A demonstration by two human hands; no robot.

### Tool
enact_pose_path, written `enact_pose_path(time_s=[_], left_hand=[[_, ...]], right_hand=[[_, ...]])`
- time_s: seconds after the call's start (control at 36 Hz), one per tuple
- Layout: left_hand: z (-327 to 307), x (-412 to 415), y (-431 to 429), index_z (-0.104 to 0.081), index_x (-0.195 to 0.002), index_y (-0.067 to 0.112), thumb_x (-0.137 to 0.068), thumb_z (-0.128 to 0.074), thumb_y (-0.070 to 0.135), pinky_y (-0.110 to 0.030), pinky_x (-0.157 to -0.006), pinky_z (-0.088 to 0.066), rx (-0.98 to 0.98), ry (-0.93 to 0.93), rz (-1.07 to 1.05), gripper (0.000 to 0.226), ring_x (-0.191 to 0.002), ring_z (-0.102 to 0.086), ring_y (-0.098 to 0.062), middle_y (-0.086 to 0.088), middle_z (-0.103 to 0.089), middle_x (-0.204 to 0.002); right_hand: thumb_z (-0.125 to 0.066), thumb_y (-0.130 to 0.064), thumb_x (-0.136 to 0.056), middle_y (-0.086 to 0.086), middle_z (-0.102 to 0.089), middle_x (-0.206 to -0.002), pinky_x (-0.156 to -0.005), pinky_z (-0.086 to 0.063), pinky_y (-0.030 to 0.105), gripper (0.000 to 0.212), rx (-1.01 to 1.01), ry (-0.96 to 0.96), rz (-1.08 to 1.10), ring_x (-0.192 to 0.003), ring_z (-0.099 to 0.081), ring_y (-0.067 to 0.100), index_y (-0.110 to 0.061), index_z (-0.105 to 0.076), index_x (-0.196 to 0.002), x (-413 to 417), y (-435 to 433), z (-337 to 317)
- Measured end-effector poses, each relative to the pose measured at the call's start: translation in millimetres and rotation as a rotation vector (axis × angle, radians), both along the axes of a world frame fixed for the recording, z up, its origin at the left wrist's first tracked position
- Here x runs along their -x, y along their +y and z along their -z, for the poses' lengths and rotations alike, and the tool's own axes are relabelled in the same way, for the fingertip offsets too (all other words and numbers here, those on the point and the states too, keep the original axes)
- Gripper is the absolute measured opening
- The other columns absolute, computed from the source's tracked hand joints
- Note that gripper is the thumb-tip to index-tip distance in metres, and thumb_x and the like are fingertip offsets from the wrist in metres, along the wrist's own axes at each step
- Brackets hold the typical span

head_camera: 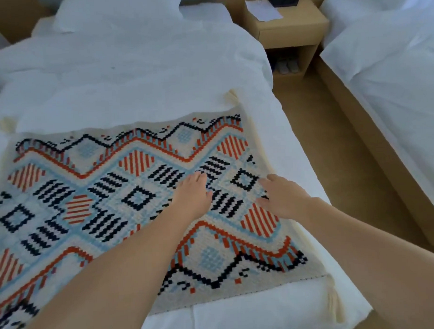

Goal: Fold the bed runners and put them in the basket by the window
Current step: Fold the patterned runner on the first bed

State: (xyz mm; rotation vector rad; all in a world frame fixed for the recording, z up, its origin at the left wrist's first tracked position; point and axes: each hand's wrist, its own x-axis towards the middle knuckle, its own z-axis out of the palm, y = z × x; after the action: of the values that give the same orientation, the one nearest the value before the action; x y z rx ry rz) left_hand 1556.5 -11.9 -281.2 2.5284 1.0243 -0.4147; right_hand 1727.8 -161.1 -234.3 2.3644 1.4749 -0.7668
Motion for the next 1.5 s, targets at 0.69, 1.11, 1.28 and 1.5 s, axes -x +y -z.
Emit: enact_pose_path(time_s=[0.69, 1.11, 1.28, 1.5], left_hand=[[297, -105, 115, 0.024, -0.144, 0.021, -0.088, -0.006, 0.057, -0.048, -0.115, 0.015, -0.280, -0.057, -0.205, 0.073, -0.144, 0.022, -0.024, -0.002, 0.025, -0.154], [316, -99, 126, 0.012, -0.150, 0.016, -0.089, -0.026, 0.052, -0.047, -0.116, 0.010, -0.270, -0.134, -0.153, 0.081, -0.146, 0.013, -0.026, -0.006, 0.013, -0.159], [314, -99, 128, 0.007, -0.151, 0.015, -0.088, -0.029, 0.051, -0.048, -0.116, 0.006, -0.273, -0.136, -0.157, 0.081, -0.146, 0.012, -0.025, -0.009, -0.003, -0.159], [308, -99, 129, -0.004, -0.150, 0.013, -0.090, -0.022, 0.052, -0.047, -0.116, 0.005, -0.287, -0.133, -0.167, 0.074, -0.146, 0.001, -0.026, -0.010, -0.003, -0.158]], right_hand=[[-0.005, -0.071, -0.090, 0.013, 0.023, -0.157, -0.119, 0.009, 0.045, 0.085, -0.227, -0.163, -0.208, -0.145, 0.020, 0.028, -0.017, 0.019, -0.150, -163, 244, 289], [-0.044, -0.031, -0.094, 0.023, -0.043, -0.139, -0.107, -0.030, 0.052, 0.059, -0.318, -0.319, -0.103, -0.129, -0.039, 0.040, -0.008, -0.022, -0.144, -239, 379, 255], [-0.053, -0.020, -0.088, 0.008, -0.049, -0.079, -0.062, -0.038, 0.033, 0.027, -0.257, -0.391, -0.131, -0.077, -0.047, 0.030, -0.008, -0.053, -0.112, -242, 378, 239], [-0.049, -0.003, -0.090, 0.008, -0.050, -0.070, -0.048, -0.033, 0.029, 0.002, -0.312, -0.298, -0.045, -0.059, -0.046, 0.024, -0.005, -0.050, -0.090, -240, 322, 225]])
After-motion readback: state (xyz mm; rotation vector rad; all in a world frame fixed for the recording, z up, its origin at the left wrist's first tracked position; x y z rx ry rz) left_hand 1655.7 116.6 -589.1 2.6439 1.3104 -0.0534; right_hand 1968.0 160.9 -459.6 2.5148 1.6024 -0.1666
